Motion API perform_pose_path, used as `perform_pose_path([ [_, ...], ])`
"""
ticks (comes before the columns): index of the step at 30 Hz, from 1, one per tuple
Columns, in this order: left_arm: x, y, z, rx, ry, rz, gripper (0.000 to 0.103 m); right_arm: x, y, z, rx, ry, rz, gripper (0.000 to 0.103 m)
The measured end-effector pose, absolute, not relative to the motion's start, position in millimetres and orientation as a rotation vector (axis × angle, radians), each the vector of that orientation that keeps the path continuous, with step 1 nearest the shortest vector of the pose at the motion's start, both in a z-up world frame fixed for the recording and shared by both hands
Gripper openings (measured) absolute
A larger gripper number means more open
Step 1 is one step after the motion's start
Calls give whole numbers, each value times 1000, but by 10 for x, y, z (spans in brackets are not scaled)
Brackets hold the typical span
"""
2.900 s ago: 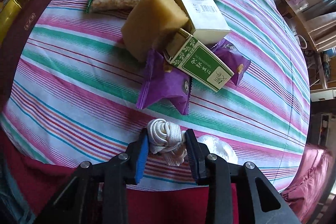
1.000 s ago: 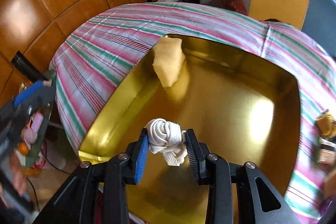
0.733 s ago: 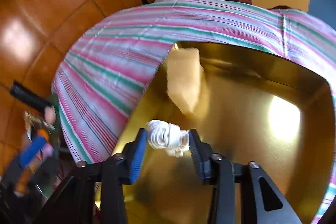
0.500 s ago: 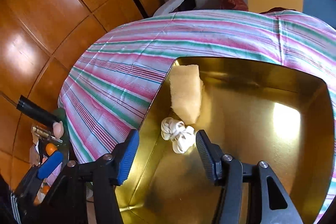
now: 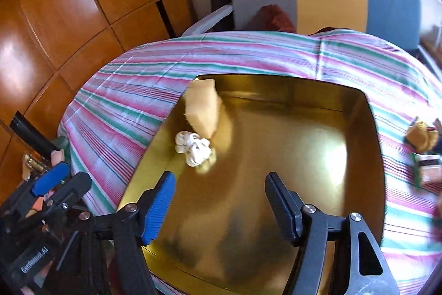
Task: Organize objects
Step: 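Carry the white rope toy into the tray and open the right tool, then move both tools back to the items and grasp the wrapped white ball with the right tool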
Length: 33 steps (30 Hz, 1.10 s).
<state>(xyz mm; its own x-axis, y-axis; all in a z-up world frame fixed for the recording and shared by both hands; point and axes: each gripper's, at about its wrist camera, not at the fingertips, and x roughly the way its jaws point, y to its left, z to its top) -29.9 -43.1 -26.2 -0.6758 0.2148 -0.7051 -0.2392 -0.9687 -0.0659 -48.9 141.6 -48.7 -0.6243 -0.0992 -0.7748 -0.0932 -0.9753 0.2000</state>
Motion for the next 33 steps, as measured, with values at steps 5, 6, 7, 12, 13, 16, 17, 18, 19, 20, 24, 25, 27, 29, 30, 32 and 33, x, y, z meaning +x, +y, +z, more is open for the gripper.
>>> perform_pose_path([
  [5,-244,-360,-250,-1114,59,2659,61,-293,1480,-413,1322,-288,-2888,69],
  [6,-240,-348,-251,-1115,64,2656,61,-256,1491,-396,1313,-277,-2902,69],
  [7,-241,-347,-251,-1116,67,2652,61,-216,1503,-378,1304,-266,-2917,69],
  [12,-207,-268,-257,-1119,82,2635,61,-35,1535,-289,1248,-197,-2975,72],
  [13,-202,-248,-257,-1117,87,2631,61,3,1544,-272,1239,-185,-2986,73],
  [16,-189,-175,-254,-1114,100,2616,61,130,1607,-220,1216,-161,-3019,75],
  [17,-182,-142,-252,-1111,107,2609,61,177,1646,-205,1209,-162,-3030,76],
  [18,-178,-114,-250,-1108,113,2605,61,220,1692,-192,1207,-167,-3042,77],
  [19,-177,-90,-250,-1105,118,2602,61,264,1742,-182,1207,-176,-3053,77],
  [20,-173,-56,-247,-1103,125,2596,61,308,1799,-173,1209,-184,-3065,77],
  [24,-150,84,-239,-1095,148,2565,61,485,2051,-144,1224,-222,-3120,78],
  [25,-146,113,-236,-1092,154,2560,61,531,2120,-143,1227,-236,-3133,79],
  [27,-135,189,-228,-1085,174,2546,61,624,2262,-132,1240,-257,-3161,79],
  [29,-121,270,-216,-1076,187,2529,61,715,2389,-115,1253,-254,-3189,79],
  [30,-110,307,-206,-1070,194,2522,61,763,2455,-105,1262,-249,-3203,79],
  [32,-91,402,-188,-1057,212,2505,61,867,2607,-82,1279,-256,-3228,80],
  [33,-81,448,-184,-1053,219,2496,61,919,2682,-69,1287,-259,-3241,81],
])
